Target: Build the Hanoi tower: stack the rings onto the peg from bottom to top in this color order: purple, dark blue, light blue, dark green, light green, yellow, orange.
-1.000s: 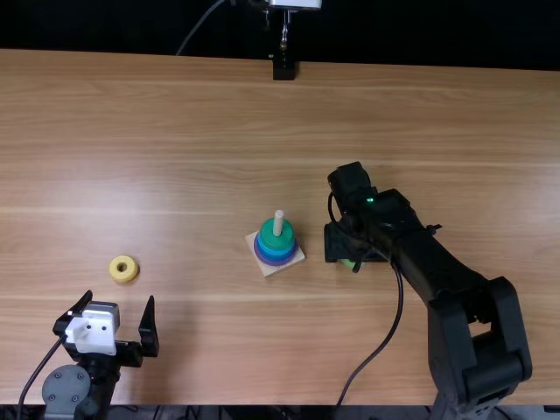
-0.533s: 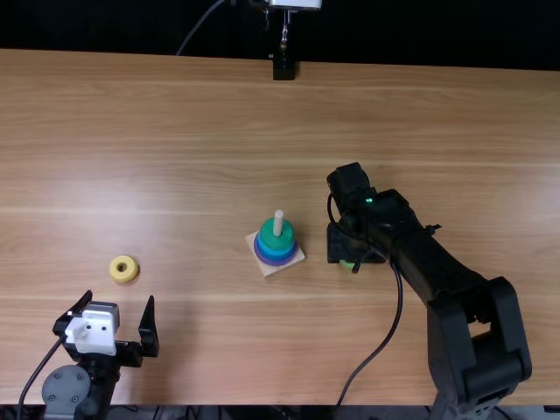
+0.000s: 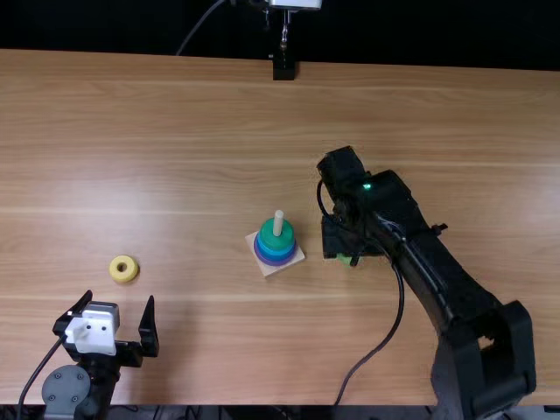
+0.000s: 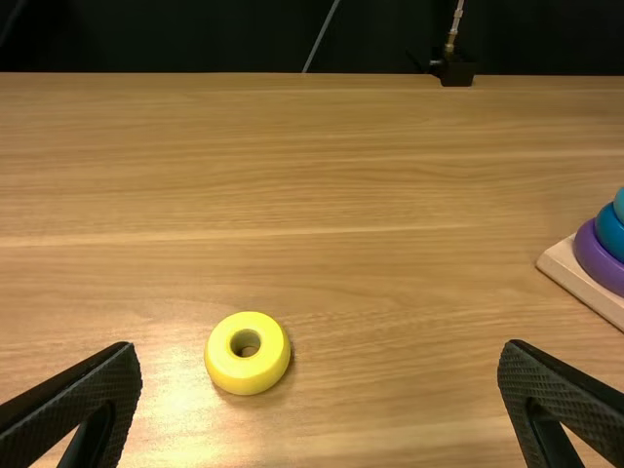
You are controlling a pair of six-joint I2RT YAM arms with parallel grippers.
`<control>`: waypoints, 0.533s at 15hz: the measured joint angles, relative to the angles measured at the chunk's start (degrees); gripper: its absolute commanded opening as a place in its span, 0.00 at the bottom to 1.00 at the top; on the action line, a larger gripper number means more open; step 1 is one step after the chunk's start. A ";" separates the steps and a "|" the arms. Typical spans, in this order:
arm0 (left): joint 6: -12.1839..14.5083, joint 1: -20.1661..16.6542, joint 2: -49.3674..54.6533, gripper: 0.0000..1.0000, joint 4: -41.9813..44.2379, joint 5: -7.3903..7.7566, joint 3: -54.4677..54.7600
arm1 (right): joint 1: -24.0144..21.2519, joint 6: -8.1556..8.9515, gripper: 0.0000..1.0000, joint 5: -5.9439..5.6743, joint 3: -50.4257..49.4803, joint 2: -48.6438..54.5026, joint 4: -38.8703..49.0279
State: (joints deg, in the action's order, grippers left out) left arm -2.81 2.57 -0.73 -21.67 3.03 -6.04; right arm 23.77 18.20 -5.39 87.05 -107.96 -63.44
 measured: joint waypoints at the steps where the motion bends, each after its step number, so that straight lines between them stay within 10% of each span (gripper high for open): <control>1: 0.02 0.00 0.02 1.00 0.02 0.00 0.00 | 1.25 -0.07 0.03 0.02 1.44 1.51 -0.87; 8: -0.02 0.00 0.02 1.00 0.02 0.00 0.00 | 7.76 -0.11 0.02 0.02 21.97 3.98 -20.57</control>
State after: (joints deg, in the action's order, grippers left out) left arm -2.83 2.57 -0.71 -21.65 3.03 -6.04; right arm 31.53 18.09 -5.37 109.01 -103.98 -84.01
